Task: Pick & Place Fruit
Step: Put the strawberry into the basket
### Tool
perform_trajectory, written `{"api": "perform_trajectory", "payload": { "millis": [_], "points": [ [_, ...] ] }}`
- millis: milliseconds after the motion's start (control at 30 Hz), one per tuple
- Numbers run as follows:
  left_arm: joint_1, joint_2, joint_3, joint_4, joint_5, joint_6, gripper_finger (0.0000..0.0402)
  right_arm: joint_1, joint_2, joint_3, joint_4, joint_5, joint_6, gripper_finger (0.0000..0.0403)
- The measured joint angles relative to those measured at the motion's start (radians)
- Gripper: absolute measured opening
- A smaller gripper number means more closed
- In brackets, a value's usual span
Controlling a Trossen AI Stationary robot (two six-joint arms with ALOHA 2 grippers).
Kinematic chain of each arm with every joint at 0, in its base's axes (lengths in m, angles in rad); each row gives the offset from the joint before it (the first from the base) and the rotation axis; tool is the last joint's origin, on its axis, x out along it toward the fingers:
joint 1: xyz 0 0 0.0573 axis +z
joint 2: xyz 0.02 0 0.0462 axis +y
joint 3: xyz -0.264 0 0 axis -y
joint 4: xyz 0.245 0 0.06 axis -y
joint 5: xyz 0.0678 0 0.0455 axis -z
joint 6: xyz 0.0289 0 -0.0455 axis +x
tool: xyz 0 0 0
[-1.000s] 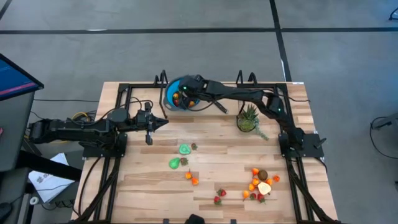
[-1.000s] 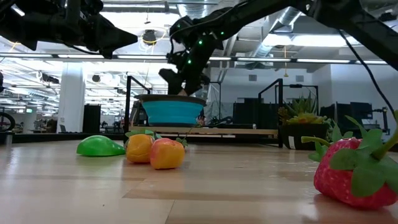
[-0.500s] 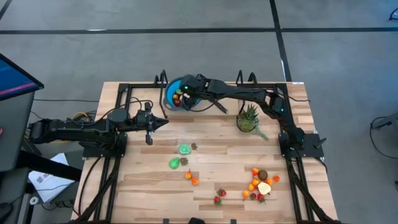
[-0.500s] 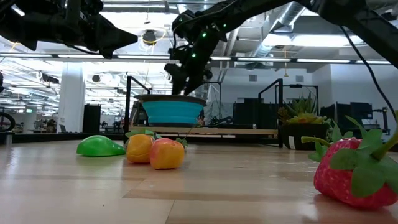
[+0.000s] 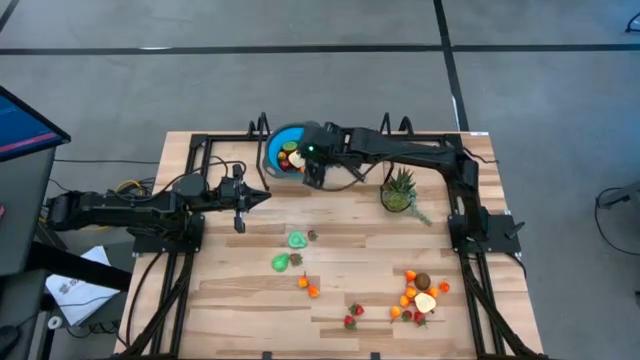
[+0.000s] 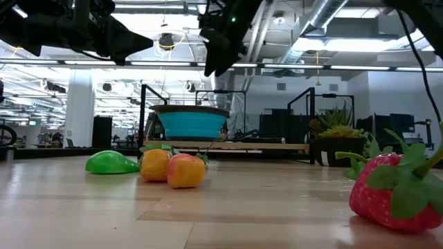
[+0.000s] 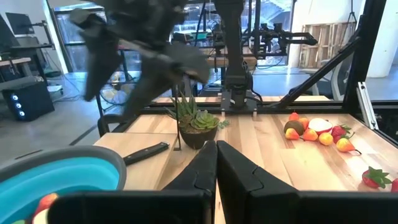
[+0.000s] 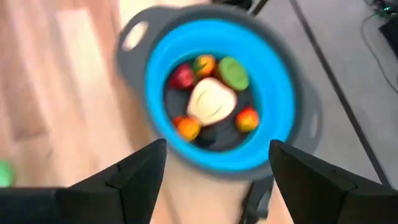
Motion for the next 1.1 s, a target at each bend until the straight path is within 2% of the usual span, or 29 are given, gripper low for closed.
{"api": "perform_trajectory", "payload": {
  "millis": [67,167,267,433,500,733,900,1100],
  "points": [
    [0.000,0.000,0.000,-0.001,0.000,0.000,0.0002,0.019,-0.003,0.000,-0.042,0.000,0.000,0.0264],
    [0.000,0.000,0.000,-0.001,0.000,-0.001,0.0002,0.044,-0.003,-0.002,-0.090,0.000,0.000,0.0224],
    [0.000,0.000,0.000,-0.001,0.000,-0.001,0.0002,0.058,-0.003,-0.002,-0.115,-0.008,0.000,0.0163],
    [0.000,0.000,0.000,-0.001,0.000,0.000,0.0002,0.069,-0.003,-0.002,-0.178,-0.084,0.000,0.0047],
    [0.000,0.000,0.000,-0.002,0.000,0.000,0.0002,0.077,-0.003,-0.002,-0.212,-0.096,0.000,0.0014],
    [0.000,0.000,0.000,-0.003,0.000,-0.001,0.0002,0.131,-0.006,-0.082,-0.195,-0.099,0.011,0.0027],
    [0.000,0.000,0.000,-0.004,0.000,-0.001,0.0002,0.157,-0.022,-0.170,-0.140,-0.101,0.011,0.0008],
    [0.000,0.000,0.000,-0.005,0.000,0.000,0.0002,0.156,-0.097,-0.298,0.017,-0.101,0.057,0.0007]
  ]
}}
